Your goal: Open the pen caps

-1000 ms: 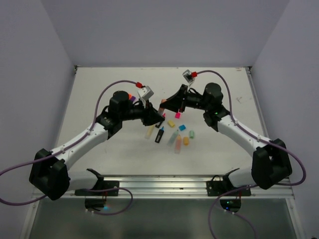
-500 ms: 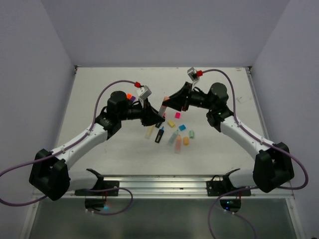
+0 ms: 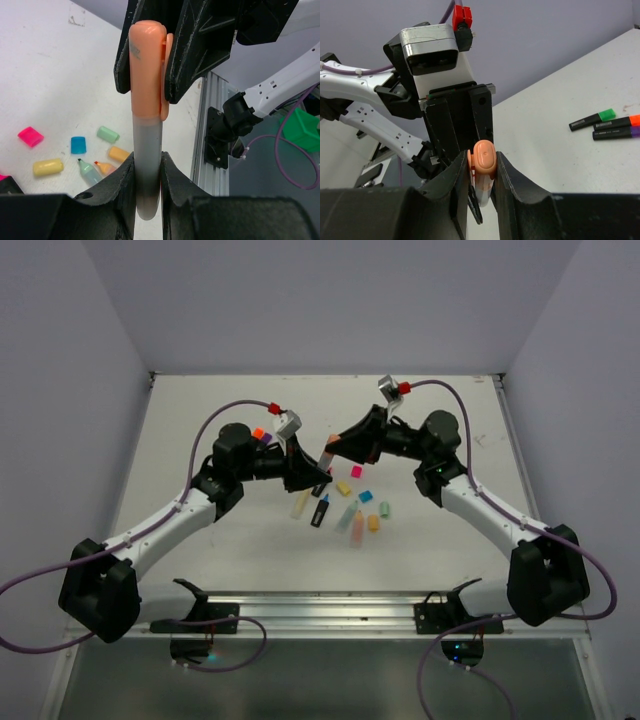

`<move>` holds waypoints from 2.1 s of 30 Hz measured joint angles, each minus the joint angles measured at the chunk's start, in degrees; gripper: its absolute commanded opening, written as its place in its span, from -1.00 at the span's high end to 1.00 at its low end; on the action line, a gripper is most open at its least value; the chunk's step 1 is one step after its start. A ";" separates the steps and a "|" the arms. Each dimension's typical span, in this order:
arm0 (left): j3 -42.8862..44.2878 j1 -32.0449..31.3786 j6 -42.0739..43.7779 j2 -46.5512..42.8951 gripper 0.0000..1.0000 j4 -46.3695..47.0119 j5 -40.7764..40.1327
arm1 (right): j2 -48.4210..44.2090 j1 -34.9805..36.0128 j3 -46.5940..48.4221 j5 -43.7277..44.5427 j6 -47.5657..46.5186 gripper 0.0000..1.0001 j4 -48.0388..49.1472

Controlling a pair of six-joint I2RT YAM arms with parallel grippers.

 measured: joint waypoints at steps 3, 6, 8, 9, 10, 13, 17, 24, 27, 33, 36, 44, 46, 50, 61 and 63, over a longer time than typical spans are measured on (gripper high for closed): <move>-0.11 0.00 0.02 0.00 1.00 -0.02 0.11 | 0.00 -0.02 -0.33 -0.04 0.07 1.00 0.37; -0.79 0.00 0.04 0.00 1.00 0.44 0.61 | 0.00 -0.02 -0.68 -0.50 0.04 1.00 0.46; -1.64 0.00 0.00 0.00 1.00 1.20 0.94 | 0.04 -0.02 -0.92 -0.87 0.00 1.00 0.35; -2.38 0.00 -0.04 -0.02 1.00 2.21 1.07 | 0.11 -0.02 -0.92 -1.03 -0.04 1.00 0.07; -3.15 0.00 -0.35 -0.07 1.00 3.21 1.31 | 0.11 -0.02 -0.92 -1.22 -0.11 1.00 -0.44; -6.34 0.04 -1.53 -1.03 1.00 6.67 1.64 | 0.11 -0.07 -0.90 -2.69 -0.39 1.00 -2.45; -11.69 0.04 -3.65 -3.78 1.00 10.14 2.14 | 0.11 -0.81 -0.37 -4.37 -0.37 1.00 -4.42; -19.15 -0.37 -5.97 -5.05 1.00 9.42 4.26 | -0.31 -7.32 6.47 -1.01 -0.39 1.00 -3.28; -19.15 -0.85 -6.40 -4.76 1.00 9.84 4.28 | -0.52 -7.23 8.33 -0.72 -0.39 1.00 -2.91; -19.08 -1.27 -6.71 -4.46 1.00 9.29 3.43 | -1.66 -7.19 9.53 -0.07 -2.47 1.00 -5.27; -18.29 -1.27 -6.16 -4.22 1.00 7.26 1.33 | -2.40 -7.19 9.53 1.20 -4.79 1.00 -8.70; -11.52 -1.27 -3.58 -0.55 1.00 -1.11 -9.46 | -4.20 -7.19 9.44 8.96 -13.92 1.00 -24.52; -9.01 -1.27 -2.69 1.42 1.00 -3.63 -13.68 | -3.96 -7.19 9.51 12.57 -16.20 1.00 -29.55; -3.30 -1.27 -1.16 6.93 1.00 -9.11 -22.84 | -1.29 -7.19 10.34 19.54 -19.74 1.00 -39.71; 9.29 -1.27 2.58 24.83 0.96 -18.23 -35.76 | 15.45 -7.19 12.41 31.34 -22.88 1.00 -53.83; 10.49 -1.27 3.08 27.02 0.94 -18.84 -36.89 | 17.57 -7.19 12.41 32.57 -22.91 0.99 -54.58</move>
